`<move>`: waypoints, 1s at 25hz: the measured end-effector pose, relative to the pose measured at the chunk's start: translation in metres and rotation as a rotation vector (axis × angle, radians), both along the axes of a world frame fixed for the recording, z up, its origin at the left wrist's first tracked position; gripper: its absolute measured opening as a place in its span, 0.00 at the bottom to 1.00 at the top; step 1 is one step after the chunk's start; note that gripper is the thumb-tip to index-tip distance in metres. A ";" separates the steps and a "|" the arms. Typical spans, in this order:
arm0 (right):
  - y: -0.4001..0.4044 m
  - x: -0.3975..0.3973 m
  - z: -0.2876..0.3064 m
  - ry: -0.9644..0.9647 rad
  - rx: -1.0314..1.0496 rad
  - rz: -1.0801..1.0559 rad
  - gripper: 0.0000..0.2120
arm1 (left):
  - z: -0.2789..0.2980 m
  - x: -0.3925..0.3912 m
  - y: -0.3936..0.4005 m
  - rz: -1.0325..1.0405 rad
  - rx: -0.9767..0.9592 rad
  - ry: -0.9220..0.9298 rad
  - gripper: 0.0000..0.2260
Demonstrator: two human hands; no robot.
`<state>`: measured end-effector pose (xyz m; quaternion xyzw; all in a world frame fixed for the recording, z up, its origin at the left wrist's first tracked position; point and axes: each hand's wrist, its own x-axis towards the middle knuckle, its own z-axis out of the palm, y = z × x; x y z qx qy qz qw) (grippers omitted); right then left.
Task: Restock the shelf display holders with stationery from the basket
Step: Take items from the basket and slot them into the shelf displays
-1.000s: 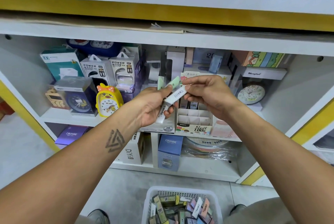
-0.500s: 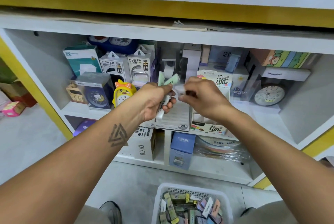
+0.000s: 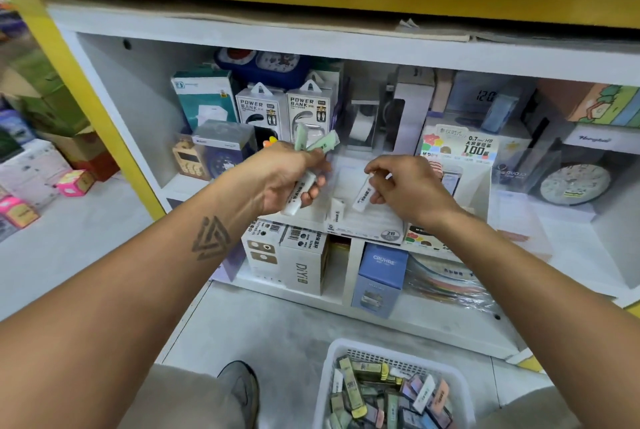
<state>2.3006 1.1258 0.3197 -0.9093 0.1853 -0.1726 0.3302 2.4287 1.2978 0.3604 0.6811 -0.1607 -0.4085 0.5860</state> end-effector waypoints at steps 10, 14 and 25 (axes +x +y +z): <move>0.015 0.022 -0.019 -0.021 -0.114 0.044 0.06 | 0.003 0.004 0.018 -0.023 -0.023 -0.083 0.11; 0.016 0.022 -0.020 0.022 -0.146 0.096 0.06 | 0.004 0.003 0.018 0.003 -0.013 -0.102 0.10; 0.024 0.020 0.009 -0.086 0.431 0.036 0.22 | 0.005 -0.004 0.012 -0.037 -0.015 -0.043 0.10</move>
